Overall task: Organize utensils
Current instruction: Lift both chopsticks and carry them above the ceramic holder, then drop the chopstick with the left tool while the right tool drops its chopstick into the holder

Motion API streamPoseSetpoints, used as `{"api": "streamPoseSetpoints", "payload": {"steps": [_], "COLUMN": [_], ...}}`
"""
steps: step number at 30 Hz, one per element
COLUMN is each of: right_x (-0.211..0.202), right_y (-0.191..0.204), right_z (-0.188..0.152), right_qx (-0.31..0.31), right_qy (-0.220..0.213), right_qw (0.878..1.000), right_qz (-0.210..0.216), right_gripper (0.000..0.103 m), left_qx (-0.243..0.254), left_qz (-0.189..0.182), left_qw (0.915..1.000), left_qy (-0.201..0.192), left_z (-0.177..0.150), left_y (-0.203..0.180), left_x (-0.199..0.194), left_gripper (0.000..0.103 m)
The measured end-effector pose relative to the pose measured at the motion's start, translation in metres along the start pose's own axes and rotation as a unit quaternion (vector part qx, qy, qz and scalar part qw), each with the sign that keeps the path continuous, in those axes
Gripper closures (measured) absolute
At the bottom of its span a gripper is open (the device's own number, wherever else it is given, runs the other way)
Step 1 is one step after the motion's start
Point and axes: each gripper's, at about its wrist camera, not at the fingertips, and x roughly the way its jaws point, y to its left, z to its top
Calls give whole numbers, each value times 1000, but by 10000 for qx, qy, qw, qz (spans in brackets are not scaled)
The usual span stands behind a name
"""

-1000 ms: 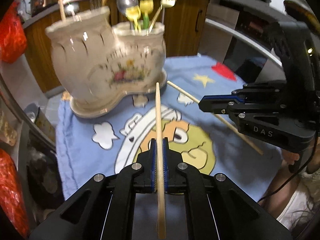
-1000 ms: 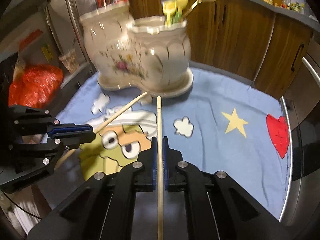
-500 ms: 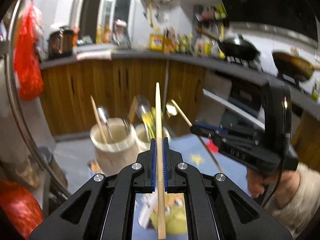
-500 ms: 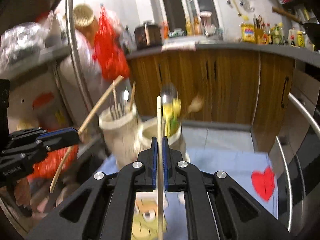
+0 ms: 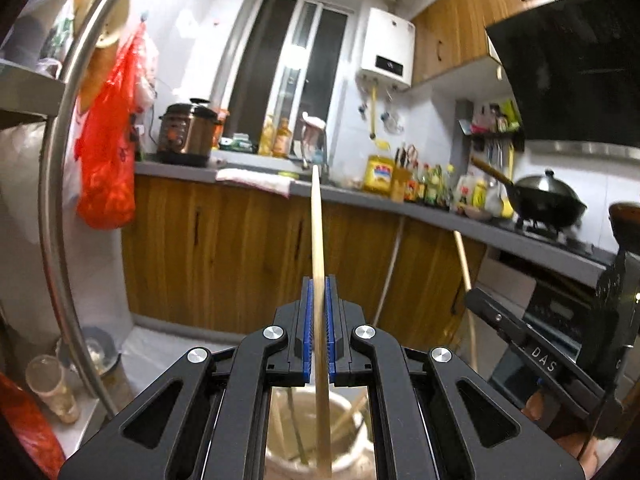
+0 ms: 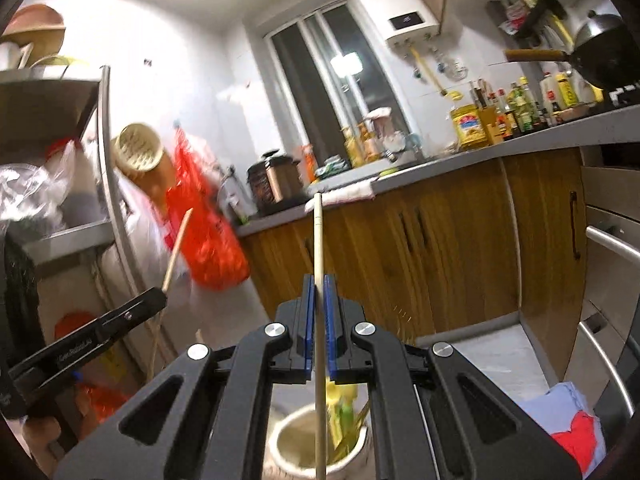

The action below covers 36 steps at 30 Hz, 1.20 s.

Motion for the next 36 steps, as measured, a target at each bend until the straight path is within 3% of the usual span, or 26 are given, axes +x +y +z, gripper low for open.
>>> {"api": "streamPoseSetpoints", "payload": {"steps": [6, 16, 24, 30, 36], "right_x": [15, 43, 42, 41, 38], "right_y": [-1, 3, 15, 19, 19], "right_z": [-4, -26, -37, -42, -46], "right_qx": [32, 67, -367, -413, -510], "right_qy": [-166, -73, -85, -89, 30], "right_qw": [9998, 10000, 9992, 9989, 9986], "right_qz": [-42, -4, -120, -178, -142], "right_gripper": [98, 98, 98, 98, 98], "left_qx": [120, 173, 96, 28, 330], "left_qz": [68, 180, 176, 151, 221], "left_qw": [9999, 9996, 9995, 9999, 9991], "left_qy": [83, 150, 262, 67, 122], "left_z": [-8, -20, -27, -28, -34], "left_y": [2, 8, 14, 14, 4], "left_x": [19, 28, 28, 25, 25], "left_gripper": [97, 97, 97, 97, 97]}}
